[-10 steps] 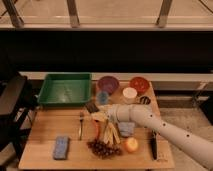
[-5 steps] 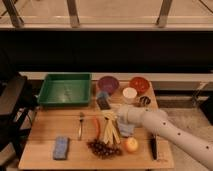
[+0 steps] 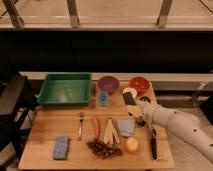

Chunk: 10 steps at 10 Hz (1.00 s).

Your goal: Place eraser in red bowl

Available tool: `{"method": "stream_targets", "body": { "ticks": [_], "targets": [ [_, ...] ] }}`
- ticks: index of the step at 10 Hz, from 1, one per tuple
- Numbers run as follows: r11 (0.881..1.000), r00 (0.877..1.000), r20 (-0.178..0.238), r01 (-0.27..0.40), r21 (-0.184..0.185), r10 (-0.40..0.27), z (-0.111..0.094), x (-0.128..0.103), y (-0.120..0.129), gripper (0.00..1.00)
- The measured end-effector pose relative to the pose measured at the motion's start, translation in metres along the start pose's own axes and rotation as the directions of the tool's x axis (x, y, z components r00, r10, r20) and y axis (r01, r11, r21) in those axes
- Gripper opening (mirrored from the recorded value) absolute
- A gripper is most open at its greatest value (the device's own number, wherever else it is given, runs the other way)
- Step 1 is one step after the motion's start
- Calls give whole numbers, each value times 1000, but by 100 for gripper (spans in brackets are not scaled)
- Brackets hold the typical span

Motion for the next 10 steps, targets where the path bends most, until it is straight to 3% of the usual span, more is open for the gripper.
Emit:
{"method": "stream_targets", "body": {
  "ticks": [6,8,10],
  "targets": [
    [1000,1000,3,-14,14,14,-3,-1,-6,0],
    [997,999,9,-49,57,49,-6,1,-19,0],
    [990,996,17,-91,112,90,-19,3,-49,0]
  ]
}}
